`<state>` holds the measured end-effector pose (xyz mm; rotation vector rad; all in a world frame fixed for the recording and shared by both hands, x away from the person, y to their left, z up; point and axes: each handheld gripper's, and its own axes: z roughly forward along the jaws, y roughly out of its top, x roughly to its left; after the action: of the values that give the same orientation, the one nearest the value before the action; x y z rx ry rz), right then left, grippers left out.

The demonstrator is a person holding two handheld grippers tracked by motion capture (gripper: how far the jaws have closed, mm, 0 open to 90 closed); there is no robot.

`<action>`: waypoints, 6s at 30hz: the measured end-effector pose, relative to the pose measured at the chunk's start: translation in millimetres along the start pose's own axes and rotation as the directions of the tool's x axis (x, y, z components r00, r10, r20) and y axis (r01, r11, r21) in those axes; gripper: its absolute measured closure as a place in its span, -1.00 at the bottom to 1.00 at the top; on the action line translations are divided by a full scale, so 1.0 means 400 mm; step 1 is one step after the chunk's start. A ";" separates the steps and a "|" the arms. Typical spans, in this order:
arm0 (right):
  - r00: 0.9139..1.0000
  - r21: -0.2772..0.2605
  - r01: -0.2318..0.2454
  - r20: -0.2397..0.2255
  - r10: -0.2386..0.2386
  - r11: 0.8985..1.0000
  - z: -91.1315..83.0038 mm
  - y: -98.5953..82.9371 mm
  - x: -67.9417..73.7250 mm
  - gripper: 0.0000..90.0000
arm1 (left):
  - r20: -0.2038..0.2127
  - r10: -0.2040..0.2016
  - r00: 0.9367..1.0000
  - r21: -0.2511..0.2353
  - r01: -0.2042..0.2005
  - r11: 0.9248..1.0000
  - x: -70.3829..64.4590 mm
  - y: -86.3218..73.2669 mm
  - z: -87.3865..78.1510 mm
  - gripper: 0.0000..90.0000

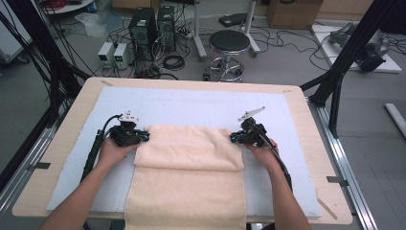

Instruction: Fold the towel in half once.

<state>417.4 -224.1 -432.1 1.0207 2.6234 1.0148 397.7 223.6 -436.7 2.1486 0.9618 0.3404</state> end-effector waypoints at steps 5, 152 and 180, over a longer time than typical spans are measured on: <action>1.000 0.009 0.004 -0.023 -0.004 1.000 -0.014 -0.001 0.006 0.87 | 0.025 0.001 1.000 0.016 -0.002 1.000 -0.001 0.001 -0.021 0.89; 0.977 0.054 0.210 -0.044 -0.208 0.976 0.007 0.041 0.164 0.85 | 0.075 -0.017 0.997 -0.050 0.021 0.999 -0.014 0.019 -0.051 0.95; 0.972 0.075 0.236 -0.033 -0.234 0.969 -0.027 0.014 0.160 0.71 | 0.011 -0.038 0.999 -0.057 0.038 0.998 -0.001 0.008 -0.016 0.70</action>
<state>368.0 -185.6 -414.1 0.6920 2.7407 0.8819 395.8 225.2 -429.8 2.0754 0.9744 0.3346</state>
